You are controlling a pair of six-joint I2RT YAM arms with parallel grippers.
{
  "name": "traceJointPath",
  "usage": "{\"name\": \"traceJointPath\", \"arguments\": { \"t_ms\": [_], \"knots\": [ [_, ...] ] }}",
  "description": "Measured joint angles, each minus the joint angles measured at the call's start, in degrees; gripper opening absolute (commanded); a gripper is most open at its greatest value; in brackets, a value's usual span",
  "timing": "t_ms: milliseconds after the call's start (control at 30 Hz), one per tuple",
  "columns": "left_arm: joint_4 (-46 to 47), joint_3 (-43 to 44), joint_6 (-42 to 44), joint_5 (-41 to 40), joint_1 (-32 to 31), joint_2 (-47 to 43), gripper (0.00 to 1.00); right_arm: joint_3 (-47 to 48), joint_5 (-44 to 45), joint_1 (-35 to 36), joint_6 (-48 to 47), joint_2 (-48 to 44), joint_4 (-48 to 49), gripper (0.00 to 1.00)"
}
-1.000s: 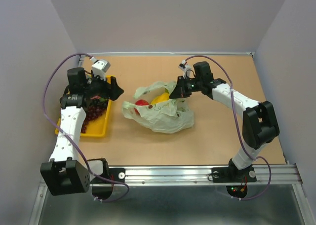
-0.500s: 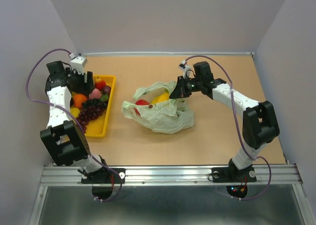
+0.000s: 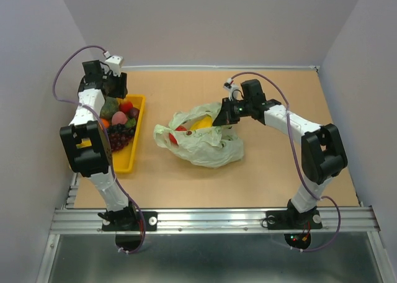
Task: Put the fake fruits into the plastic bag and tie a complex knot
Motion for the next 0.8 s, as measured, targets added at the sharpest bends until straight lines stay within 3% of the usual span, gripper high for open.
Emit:
{"name": "traceJointPath", "arguments": {
  "t_ms": [433,700,800],
  "knots": [
    [3.26,0.15,1.62,-7.87,-1.57,3.1,0.52,0.0,0.33,0.0,-0.02,0.68,0.04,0.0],
    [3.87,0.07,2.05,-7.87,-1.6,3.63,0.51,0.0,0.35,0.0,-0.02,0.7,0.02,0.0],
    [4.44,-0.26,2.03,-6.95,-1.6,3.63,0.44,0.0,0.37,0.0,-0.02,0.7,0.02,0.0]
  ]
}}
